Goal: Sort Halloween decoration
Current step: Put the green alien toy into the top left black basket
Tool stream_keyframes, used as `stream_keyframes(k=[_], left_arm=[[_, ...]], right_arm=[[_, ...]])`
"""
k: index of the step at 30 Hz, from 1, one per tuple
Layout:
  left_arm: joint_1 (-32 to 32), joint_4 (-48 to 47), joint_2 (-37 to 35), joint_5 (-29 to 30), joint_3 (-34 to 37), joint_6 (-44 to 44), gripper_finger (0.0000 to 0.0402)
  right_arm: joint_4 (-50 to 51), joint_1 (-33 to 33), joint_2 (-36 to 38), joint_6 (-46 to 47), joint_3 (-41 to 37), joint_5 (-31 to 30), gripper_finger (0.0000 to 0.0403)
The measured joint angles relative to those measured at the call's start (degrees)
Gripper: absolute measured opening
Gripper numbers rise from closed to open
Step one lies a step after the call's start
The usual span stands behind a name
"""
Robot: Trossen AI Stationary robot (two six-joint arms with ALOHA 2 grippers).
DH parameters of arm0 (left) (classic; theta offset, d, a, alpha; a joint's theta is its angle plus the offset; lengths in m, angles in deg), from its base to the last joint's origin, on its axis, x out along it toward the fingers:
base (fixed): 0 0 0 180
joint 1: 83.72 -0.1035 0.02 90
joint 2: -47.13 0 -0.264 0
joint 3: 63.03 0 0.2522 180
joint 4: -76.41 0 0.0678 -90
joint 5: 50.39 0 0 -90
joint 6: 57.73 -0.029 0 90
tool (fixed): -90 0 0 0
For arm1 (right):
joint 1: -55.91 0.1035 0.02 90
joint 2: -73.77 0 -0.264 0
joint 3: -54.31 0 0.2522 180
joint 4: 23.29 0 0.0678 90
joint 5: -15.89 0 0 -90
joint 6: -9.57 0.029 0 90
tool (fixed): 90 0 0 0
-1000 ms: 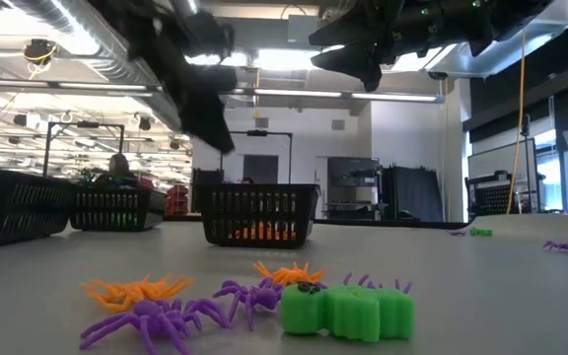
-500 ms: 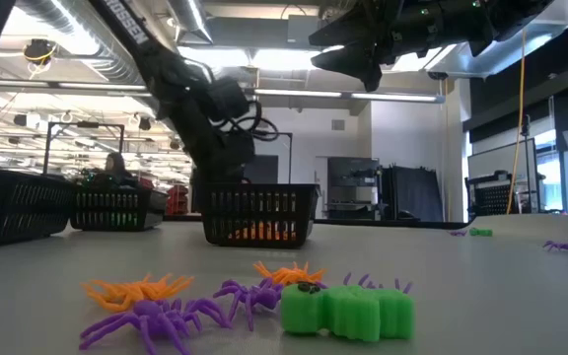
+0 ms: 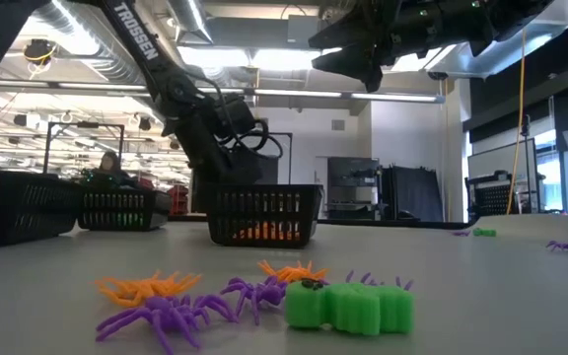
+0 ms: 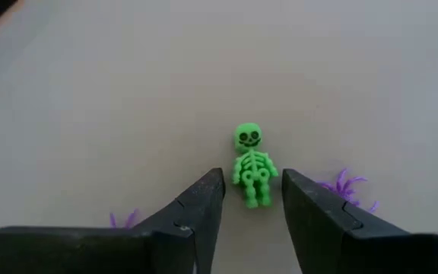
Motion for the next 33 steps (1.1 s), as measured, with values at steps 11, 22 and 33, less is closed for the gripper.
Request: stream_keyframes(k=[11,22,33], left_arm=[[2.19,-1.73,0.04,2.66,-2.36,-4.29,0.0008],[4.02,-29.40,-14.83,10.67,-10.77,-8.96,0.0001],[11.65,-59.49,-43.43,15.51,-11.31,1.30,0.0000]], right_arm=[[0.36,0.02,-0.02,0.00,0.00,0.04,0.0198],[1.90,0.04,-0.06,0.13,0.00,0.15,0.0198],[1.38,0.04,-0.06,1.70,0.00,0.52,0.0198]])
